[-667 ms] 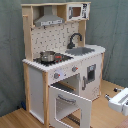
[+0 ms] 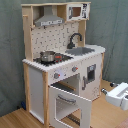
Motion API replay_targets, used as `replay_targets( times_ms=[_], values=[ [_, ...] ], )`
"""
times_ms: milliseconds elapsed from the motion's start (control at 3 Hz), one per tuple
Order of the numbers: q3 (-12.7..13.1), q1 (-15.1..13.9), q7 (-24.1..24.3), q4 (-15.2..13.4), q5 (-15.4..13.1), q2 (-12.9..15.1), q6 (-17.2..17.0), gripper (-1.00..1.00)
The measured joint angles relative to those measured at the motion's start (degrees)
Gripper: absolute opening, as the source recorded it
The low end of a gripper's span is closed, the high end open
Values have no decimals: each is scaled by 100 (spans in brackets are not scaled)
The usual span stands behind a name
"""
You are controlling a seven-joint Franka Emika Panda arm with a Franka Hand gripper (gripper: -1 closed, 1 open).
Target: Play with the kitchen
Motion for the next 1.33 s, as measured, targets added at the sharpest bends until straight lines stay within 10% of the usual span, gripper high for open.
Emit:
replay_targets(
  times_ms=[1333],
  values=[
    [-225,-1414,1360,1569,-600,-2,558,100]
  ],
)
